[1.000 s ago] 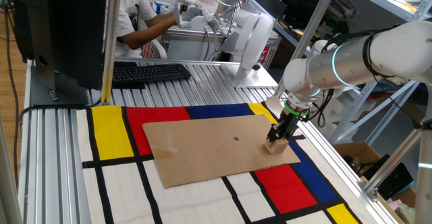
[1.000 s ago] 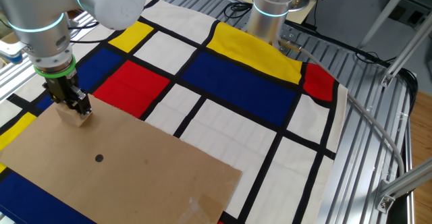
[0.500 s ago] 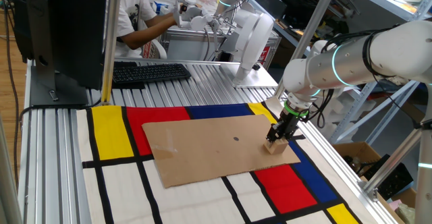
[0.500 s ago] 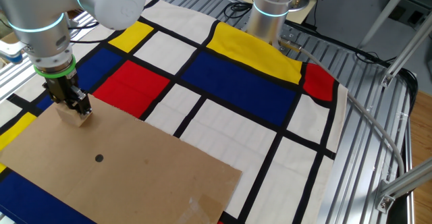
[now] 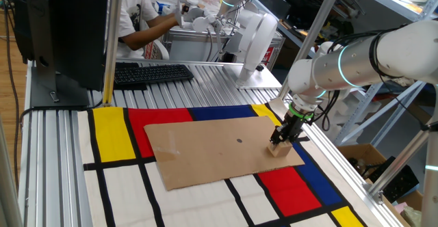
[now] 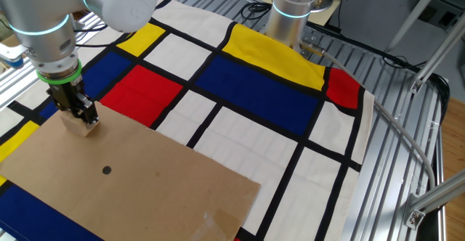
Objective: Hold a small block with the gripper and sweep it from left to right on the table
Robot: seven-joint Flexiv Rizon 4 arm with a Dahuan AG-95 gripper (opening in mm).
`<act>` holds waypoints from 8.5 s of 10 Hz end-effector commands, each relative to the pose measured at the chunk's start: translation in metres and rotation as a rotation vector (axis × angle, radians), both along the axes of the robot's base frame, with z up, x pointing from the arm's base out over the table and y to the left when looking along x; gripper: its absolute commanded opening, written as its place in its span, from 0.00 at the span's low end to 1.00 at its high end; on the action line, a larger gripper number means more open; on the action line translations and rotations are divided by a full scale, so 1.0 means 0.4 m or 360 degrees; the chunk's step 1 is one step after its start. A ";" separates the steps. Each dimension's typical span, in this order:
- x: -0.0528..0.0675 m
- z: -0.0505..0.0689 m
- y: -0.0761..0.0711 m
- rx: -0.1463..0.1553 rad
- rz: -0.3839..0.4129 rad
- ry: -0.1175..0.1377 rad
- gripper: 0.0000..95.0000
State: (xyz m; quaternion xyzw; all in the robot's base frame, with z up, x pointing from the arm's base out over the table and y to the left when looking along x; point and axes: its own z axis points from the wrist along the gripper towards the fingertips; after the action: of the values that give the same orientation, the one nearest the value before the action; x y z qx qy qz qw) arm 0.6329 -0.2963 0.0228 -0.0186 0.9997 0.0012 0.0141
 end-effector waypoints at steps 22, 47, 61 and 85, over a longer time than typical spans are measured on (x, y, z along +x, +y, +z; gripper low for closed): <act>0.001 -0.022 0.070 0.0012 -0.0048 -0.0023 0.00; 0.004 -0.043 0.158 0.0024 -0.0117 -0.0047 0.00; 0.015 -0.050 0.196 0.0026 -0.0154 -0.0049 0.00; 0.034 -0.047 0.252 0.0020 -0.0176 -0.0046 0.00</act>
State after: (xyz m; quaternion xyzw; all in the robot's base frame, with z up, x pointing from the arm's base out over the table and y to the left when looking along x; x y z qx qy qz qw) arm 0.6465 -0.1951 0.0226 0.0356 0.9990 0.0047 0.0283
